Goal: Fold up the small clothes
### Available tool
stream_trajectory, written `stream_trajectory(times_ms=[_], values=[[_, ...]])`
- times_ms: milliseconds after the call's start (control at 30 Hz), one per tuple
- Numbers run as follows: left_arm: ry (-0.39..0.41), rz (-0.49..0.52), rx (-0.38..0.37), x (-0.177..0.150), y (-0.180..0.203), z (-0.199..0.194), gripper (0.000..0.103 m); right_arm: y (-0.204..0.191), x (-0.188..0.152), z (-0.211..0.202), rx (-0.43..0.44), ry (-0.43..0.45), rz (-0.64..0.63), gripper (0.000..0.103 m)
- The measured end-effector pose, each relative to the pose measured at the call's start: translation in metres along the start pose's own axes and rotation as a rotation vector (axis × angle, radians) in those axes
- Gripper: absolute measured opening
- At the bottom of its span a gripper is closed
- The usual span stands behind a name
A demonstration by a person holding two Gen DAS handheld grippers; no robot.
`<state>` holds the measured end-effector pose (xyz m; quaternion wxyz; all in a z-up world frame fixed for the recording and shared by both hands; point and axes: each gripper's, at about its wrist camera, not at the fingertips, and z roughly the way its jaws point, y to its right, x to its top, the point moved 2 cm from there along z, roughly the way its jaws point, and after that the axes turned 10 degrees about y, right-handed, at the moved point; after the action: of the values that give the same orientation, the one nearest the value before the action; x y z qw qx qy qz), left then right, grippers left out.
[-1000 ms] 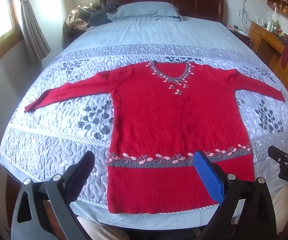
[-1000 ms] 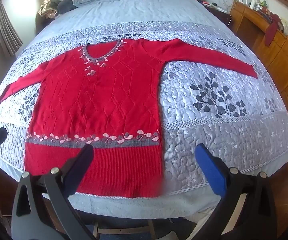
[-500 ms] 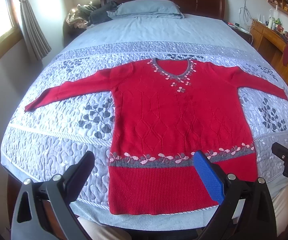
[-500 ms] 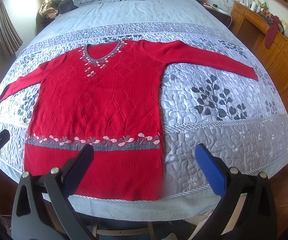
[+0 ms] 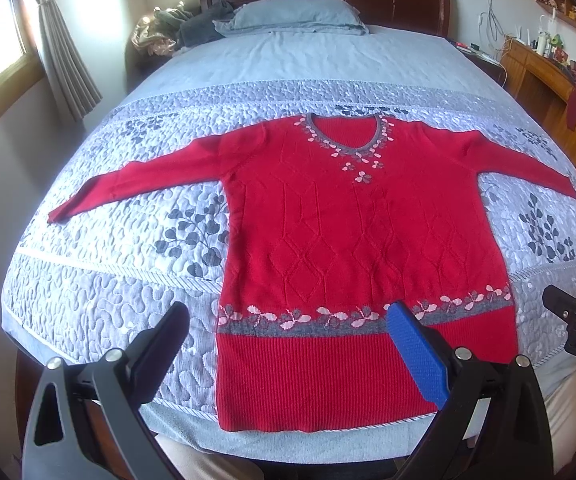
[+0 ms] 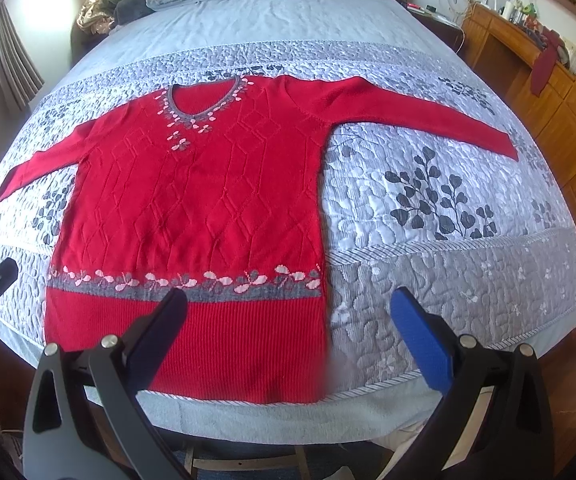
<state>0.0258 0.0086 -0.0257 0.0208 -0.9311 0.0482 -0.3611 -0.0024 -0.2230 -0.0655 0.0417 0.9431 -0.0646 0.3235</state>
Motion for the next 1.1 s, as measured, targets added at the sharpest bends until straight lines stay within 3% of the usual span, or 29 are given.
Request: stream_trajectory(times_ms=[1100], values=[[-0.012,0.006,0.005,-0.0010,0.0000,0.0074,0.099,-0.0005,0.0014,0.0082,0.002,-0.010,-0.004,0.101]])
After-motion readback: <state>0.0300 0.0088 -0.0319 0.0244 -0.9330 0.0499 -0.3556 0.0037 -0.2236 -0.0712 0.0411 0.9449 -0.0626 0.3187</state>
